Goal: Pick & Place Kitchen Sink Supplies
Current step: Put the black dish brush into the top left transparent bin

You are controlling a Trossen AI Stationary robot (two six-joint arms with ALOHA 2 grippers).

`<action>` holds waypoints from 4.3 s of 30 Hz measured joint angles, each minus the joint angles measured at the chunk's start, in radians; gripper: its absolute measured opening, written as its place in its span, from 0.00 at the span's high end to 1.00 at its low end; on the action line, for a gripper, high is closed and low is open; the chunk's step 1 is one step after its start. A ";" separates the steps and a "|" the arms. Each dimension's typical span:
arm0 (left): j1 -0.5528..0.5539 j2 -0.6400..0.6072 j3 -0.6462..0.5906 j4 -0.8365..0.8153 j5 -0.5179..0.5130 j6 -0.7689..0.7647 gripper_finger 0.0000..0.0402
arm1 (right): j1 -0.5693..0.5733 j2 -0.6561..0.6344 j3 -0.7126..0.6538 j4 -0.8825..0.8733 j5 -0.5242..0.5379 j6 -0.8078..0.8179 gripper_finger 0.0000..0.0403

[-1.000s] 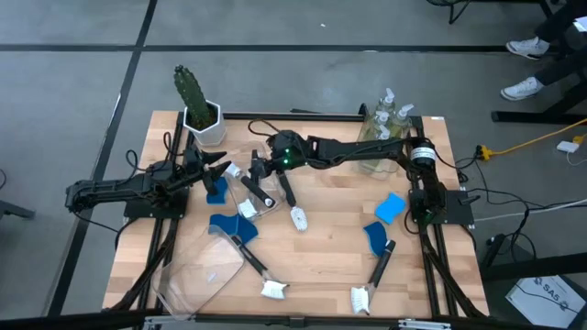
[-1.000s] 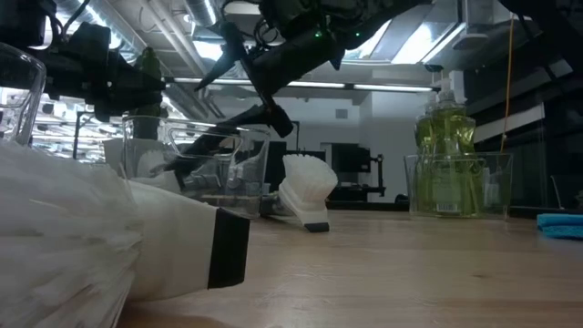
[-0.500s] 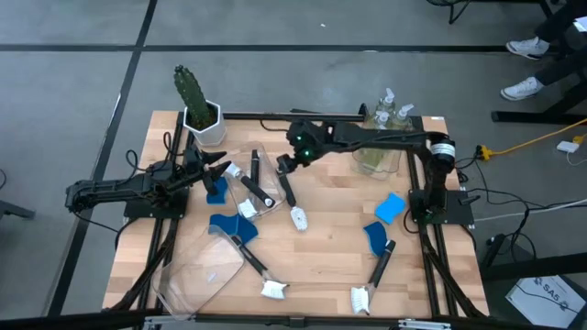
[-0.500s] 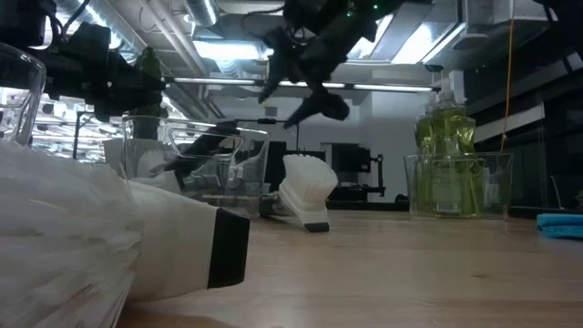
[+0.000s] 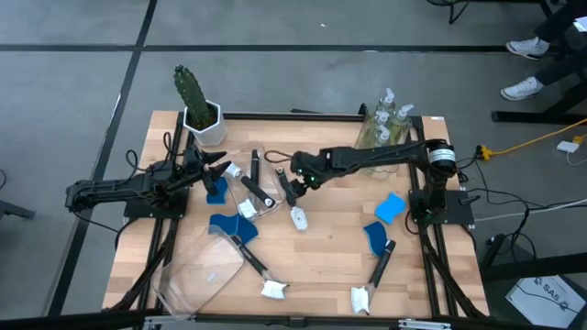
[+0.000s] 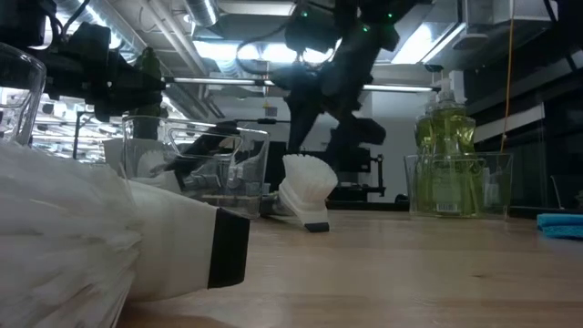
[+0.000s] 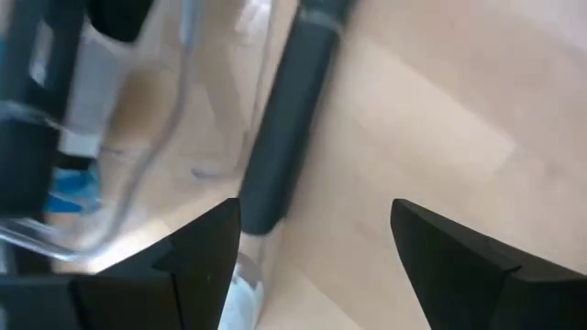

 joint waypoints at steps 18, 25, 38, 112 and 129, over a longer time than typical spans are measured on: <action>0.000 0.000 0.000 0.000 0.000 0.000 0.52 | 0.108 0.001 -0.196 0.270 0.039 0.109 0.31; 0.000 0.000 0.000 0.000 0.000 0.000 0.53 | 0.139 0.024 -0.199 0.283 0.042 0.095 0.31; 0.000 0.000 0.000 0.001 0.000 0.000 0.53 | 0.114 0.020 -0.196 -0.260 0.042 0.093 0.32; 0.000 0.000 0.000 0.000 0.000 0.000 0.52 | 0.085 0.001 -0.199 0.024 0.128 0.118 0.69; 0.000 0.000 0.000 0.000 0.000 0.000 0.53 | 0.004 -0.156 -0.193 0.756 0.140 0.119 0.69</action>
